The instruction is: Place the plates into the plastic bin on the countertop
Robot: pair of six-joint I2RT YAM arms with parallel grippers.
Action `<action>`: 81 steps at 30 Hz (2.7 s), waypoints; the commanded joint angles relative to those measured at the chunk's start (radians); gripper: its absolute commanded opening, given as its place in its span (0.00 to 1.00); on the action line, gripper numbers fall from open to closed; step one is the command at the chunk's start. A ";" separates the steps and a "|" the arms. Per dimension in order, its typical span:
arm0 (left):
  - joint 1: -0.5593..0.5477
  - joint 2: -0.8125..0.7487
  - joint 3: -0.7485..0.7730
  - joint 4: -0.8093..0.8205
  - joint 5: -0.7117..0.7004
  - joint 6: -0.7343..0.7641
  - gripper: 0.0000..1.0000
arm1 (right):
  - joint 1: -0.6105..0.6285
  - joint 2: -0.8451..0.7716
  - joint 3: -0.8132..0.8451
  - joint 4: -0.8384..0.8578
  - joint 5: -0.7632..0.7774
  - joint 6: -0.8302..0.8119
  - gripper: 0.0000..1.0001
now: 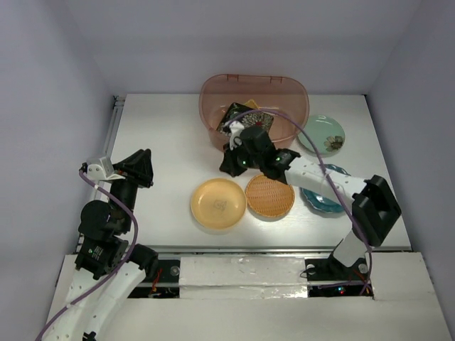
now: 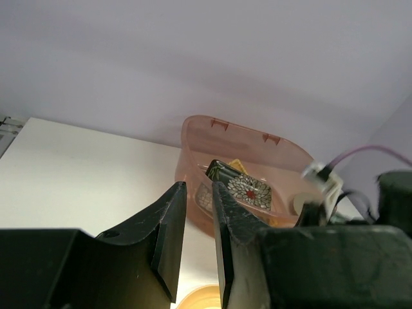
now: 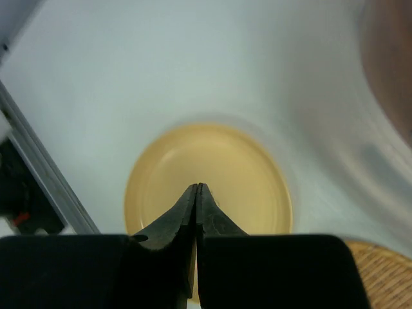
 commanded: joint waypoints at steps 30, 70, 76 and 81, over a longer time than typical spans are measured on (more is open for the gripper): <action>0.013 -0.018 0.000 0.052 0.019 -0.008 0.20 | 0.440 0.440 0.273 -0.184 0.313 -0.071 0.00; 0.013 -0.018 0.002 0.052 0.025 -0.006 0.20 | -0.171 0.490 0.796 -0.132 0.284 -0.321 0.00; 0.013 -0.012 0.000 0.050 0.025 -0.003 0.20 | -0.171 0.492 0.807 -0.152 0.347 -0.301 0.42; 0.013 -0.014 0.002 0.050 0.026 -0.005 0.20 | -0.171 0.389 0.699 -0.118 0.372 -0.259 0.45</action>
